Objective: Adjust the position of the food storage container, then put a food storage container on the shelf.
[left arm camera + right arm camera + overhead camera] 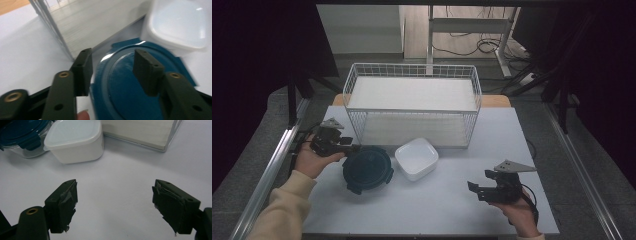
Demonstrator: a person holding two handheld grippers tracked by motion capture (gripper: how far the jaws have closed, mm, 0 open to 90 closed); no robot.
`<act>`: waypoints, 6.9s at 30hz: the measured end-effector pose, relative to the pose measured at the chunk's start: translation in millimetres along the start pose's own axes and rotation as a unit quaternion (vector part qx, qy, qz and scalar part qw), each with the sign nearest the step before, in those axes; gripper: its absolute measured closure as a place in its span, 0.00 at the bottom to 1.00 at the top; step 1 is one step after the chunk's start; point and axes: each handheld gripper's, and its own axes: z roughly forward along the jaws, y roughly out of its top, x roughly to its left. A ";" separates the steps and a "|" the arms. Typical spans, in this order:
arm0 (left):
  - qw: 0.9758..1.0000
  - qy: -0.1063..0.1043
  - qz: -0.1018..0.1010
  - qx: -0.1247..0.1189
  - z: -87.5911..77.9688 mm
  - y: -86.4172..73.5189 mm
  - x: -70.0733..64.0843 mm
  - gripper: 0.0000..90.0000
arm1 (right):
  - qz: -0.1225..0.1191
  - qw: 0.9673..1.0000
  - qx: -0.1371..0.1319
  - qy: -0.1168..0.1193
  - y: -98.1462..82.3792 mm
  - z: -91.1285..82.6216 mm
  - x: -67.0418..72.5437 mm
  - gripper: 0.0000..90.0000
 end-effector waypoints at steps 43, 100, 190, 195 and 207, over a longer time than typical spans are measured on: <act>0.995 0.000 0.049 0.088 52.3 -12.0 13.7 1.00 | 0.012 1.000 0.022 -0.009 -6.2 8.8 -5.4 0.23; 0.981 -0.075 0.148 0.095 60.7 -24.9 -70.1 1.00 | 0.012 1.000 0.029 -0.005 -8.1 12.3 -4.5 0.23; 0.994 -0.079 -0.077 -0.027 -9.9 -90.9 -74.6 0.59 | 0.020 1.000 0.017 0.013 -5.2 9.2 1.8 0.22; 0.989 -0.098 -0.101 -0.035 -15.0 -92.0 -76.8 0.36 | 0.024 0.999 0.007 0.028 -2.5 7.0 8.6 0.22; 0.988 -0.109 -0.104 -0.035 -14.6 -92.0 -80.6 0.23 | 0.045 0.998 -0.003 0.038 -0.8 9.9 20.7 0.21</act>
